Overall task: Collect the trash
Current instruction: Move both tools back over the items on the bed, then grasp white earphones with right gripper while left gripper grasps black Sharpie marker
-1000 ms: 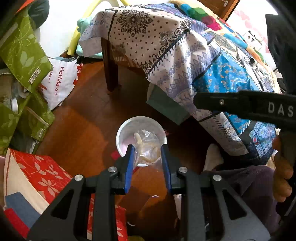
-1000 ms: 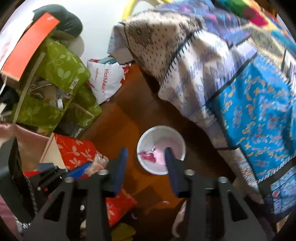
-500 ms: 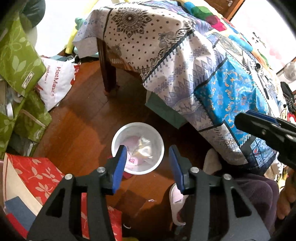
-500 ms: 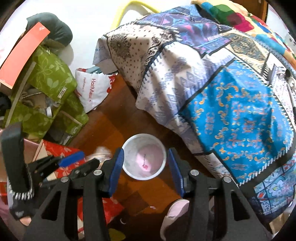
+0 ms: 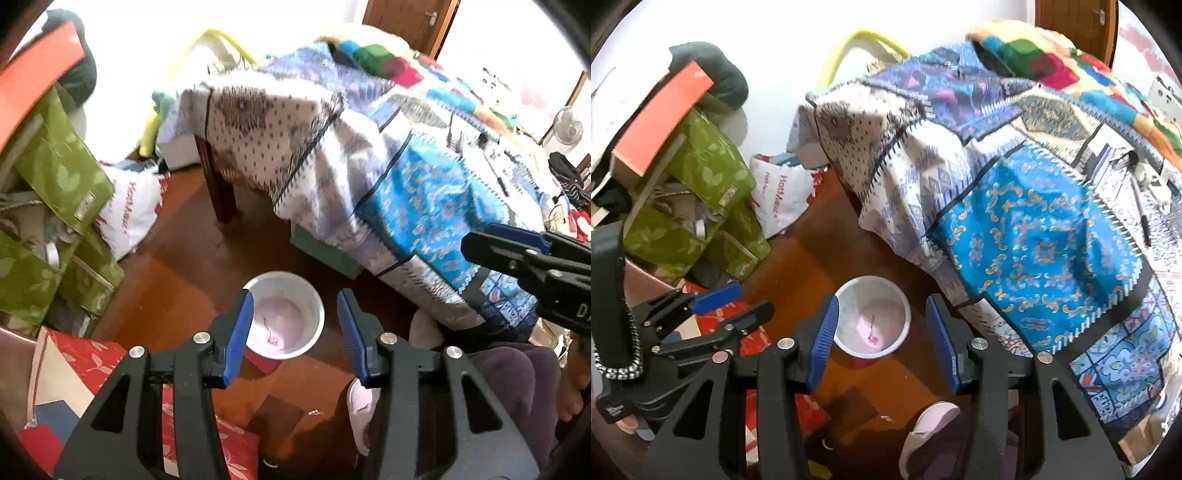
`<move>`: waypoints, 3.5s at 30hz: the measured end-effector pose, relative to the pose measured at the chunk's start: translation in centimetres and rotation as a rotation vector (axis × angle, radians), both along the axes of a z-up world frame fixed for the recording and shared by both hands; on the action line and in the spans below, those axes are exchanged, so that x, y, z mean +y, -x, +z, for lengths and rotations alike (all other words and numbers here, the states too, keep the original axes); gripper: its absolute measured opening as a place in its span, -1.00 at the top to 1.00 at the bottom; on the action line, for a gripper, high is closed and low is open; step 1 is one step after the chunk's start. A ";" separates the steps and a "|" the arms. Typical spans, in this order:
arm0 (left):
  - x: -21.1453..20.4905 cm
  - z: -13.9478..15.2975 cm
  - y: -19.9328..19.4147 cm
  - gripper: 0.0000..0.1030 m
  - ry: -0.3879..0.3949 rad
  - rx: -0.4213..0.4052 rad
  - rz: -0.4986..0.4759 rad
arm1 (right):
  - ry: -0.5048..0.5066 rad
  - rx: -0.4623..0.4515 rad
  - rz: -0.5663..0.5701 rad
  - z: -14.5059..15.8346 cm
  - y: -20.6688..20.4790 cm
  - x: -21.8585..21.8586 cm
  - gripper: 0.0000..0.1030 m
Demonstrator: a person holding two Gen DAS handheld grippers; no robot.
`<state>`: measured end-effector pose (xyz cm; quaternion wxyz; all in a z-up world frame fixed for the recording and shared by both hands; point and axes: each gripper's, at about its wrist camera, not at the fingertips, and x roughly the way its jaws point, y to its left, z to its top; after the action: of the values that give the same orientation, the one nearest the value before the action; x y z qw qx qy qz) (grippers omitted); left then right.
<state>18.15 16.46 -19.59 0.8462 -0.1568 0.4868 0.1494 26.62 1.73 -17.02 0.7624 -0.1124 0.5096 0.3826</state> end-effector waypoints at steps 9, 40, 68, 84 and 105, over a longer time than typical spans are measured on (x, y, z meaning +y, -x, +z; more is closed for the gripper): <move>-3.5 7.2 2.2 0.10 -0.080 -0.150 -0.003 | -0.092 -0.086 -0.021 4.8 1.9 -4.1 0.12; -20.2 17.5 -9.9 -0.37 -0.119 -0.416 -0.294 | -0.209 -0.474 -0.369 15.6 -2.4 -24.5 -0.36; -25.8 1.5 -32.2 -0.37 -0.041 -0.176 -0.430 | -0.165 -0.136 -0.615 1.9 -22.8 -31.9 -0.36; -28.5 -5.6 -39.7 -0.14 -0.010 -0.138 -0.454 | -0.135 0.018 -0.610 -6.8 -33.0 -28.7 -0.28; -29.5 -4.9 -37.8 0.80 0.008 -0.099 -0.453 | -0.073 -0.116 -0.580 -3.7 -28.1 -29.3 0.66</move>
<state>55.93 -13.08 -24.45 0.8803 -0.0541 0.4682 -0.0544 54.74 -27.54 -20.75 0.8712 0.0437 0.4621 0.1599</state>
